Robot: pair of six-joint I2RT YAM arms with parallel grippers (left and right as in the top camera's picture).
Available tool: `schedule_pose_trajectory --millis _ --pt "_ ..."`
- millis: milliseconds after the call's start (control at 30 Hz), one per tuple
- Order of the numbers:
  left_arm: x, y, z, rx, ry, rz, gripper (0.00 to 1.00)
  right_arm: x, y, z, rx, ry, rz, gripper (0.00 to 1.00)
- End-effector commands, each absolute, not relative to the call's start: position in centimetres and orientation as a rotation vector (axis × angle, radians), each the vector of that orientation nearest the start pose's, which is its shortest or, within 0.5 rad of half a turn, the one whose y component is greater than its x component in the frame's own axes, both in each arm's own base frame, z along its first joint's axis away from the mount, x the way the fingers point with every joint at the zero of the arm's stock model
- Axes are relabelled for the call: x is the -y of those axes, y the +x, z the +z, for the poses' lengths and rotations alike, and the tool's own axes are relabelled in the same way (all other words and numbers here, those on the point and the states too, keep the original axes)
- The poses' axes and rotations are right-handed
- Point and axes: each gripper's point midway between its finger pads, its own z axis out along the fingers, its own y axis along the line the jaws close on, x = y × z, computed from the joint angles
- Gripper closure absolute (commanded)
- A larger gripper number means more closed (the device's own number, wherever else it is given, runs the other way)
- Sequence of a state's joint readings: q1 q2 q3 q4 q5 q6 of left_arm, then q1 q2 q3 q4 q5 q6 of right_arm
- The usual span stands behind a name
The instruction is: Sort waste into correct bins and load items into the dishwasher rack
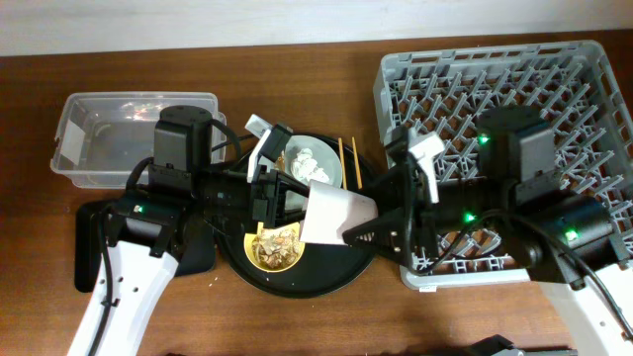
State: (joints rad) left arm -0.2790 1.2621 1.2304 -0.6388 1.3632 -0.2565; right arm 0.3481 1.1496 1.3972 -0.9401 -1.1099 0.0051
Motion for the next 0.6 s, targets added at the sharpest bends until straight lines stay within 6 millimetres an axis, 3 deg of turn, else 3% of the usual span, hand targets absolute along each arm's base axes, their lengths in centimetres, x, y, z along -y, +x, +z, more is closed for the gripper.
schedule_pose_trajectory --millis 0,67,100,133,200,267,333,433,500,567 --pt "23.6 21.5 35.1 -1.951 0.817 -1.801 1.0 -23.5 18.0 37.1 -2.007 -0.925 1.399 0.3" --pt "23.6 21.6 35.0 -1.953 0.815 -1.796 1.0 -23.4 17.8 37.0 -2.018 -0.921 1.403 0.38" --pt "23.6 21.6 35.0 -1.953 0.815 -1.796 0.94 -23.1 17.8 37.0 -2.022 -0.911 1.389 0.39" --pt "23.6 21.6 35.0 -1.953 0.815 -1.796 0.76 -22.8 17.9 37.1 -2.02 -0.898 1.367 0.41" --pt "23.6 21.6 35.0 -1.956 0.812 -1.792 0.01 -20.5 18.4 38.1 -1.998 -0.802 1.257 0.48" --pt "23.6 22.0 34.7 -1.971 0.797 -1.764 0.01 -16.0 20.1 36.9 -2.124 -0.532 1.029 0.5" --pt "23.6 22.6 34.1 -2.008 0.762 -1.711 0.01 -9.3 20.8 33.7 -2.295 -0.19 0.691 0.5" --pt "23.5 23.4 33.5 -2.04 0.729 -1.653 0.01 -1.0 19.9 29.3 -2.502 0.272 0.29 0.54" --pt "23.2 24.2 32.5 -2.092 0.679 -1.581 0.01 1.5 19.3 26.3 -2.663 0.442 0.162 0.53" --pt "23.1 24.2 32.0 -2.125 0.654 -1.567 0.01 1.9 20.2 24.0 -2.798 0.481 0.153 0.52"
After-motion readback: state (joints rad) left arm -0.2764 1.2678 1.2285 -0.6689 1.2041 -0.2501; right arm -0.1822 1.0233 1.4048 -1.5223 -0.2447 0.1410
